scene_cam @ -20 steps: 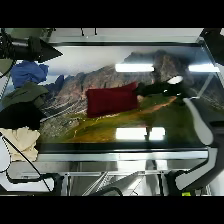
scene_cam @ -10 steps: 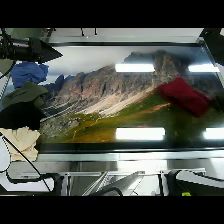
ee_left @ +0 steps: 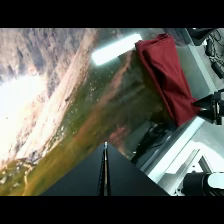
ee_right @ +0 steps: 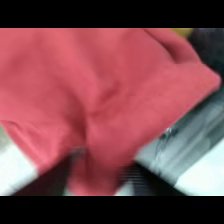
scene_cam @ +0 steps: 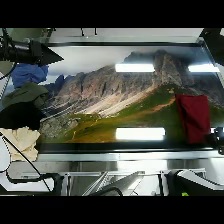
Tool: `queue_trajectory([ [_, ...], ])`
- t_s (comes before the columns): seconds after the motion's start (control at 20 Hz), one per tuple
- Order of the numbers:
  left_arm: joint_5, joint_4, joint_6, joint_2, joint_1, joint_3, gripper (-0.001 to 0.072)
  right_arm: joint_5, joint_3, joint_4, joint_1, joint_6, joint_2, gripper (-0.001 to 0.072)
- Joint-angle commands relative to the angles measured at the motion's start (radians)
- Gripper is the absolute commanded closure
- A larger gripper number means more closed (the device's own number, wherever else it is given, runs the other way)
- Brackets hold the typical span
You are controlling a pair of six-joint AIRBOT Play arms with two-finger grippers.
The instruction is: Fold the shirts.
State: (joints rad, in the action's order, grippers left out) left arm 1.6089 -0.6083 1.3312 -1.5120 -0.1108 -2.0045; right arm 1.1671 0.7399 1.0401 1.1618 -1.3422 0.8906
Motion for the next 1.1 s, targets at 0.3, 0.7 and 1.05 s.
queue_trajectory([
  [0.3, -0.069, 0.055, -0.023, 0.001, 0.000, 0.000, 0.0690, 0.010, 0.331, -0.090, -0.058, -0.153, -0.076, 0.0326],
  [0.7, -0.048, 0.045, -0.108, 0.143, 0.043, 0.243, 0.0693, 0.029, 0.425, -0.350, -0.590, 0.027, -0.089, 0.0694],
  [1.05, -0.197, -0.099, -0.121, 0.686, 0.087, 1.130, 0.0693, 0.031, 0.216, -0.314, -0.888, 0.041, -0.176, 0.0693],
])
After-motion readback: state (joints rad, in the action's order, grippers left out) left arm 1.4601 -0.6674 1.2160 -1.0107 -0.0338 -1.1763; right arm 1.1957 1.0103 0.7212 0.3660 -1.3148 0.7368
